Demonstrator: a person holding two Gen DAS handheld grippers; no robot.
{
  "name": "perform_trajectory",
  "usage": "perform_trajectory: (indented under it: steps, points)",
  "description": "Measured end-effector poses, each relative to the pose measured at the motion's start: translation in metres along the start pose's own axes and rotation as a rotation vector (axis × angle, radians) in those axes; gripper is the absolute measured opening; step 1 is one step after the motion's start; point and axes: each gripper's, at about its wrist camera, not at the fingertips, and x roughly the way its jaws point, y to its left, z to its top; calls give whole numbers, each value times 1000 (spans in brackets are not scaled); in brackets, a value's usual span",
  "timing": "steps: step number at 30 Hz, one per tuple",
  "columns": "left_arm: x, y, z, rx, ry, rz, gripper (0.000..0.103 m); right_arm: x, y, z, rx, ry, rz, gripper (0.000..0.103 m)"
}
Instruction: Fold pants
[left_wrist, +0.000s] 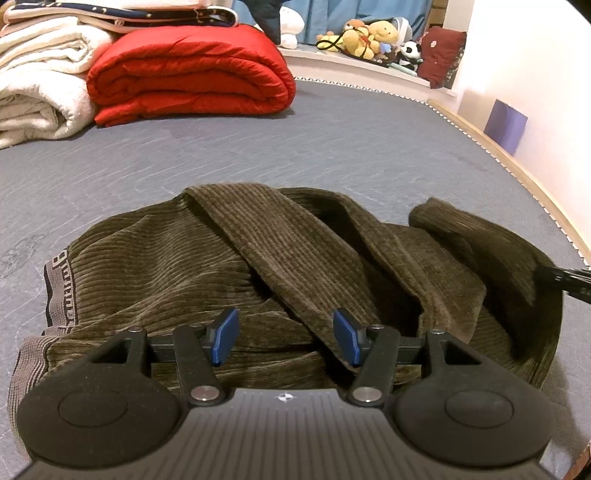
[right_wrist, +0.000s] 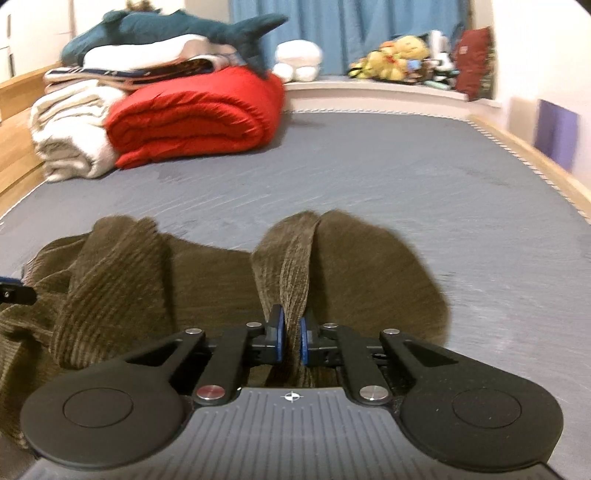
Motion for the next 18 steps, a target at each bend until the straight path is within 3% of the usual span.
perform_trajectory:
  steps: [7, 11, 13, 15, 18]
  points:
    - [-9, -7, 1, 3, -7, -25, 62, -65, -72, -25, 81, 82, -149, 8]
    - [-11, -11, 2, 2, -6, -45, 62, -80, -115, -63, 95, 252, -292, 2]
    - [-12, -17, 2, 12, -4, -59, 62, -79, -137, -83, 106, 349, -306, 2]
    - [-12, -24, 0, 30, 0, -75, 62, -85, -158, -89, 197, 329, -325, 7]
    - [-10, -38, -4, 59, 9, -115, 62, -94, -168, -80, 297, 199, -240, 7]
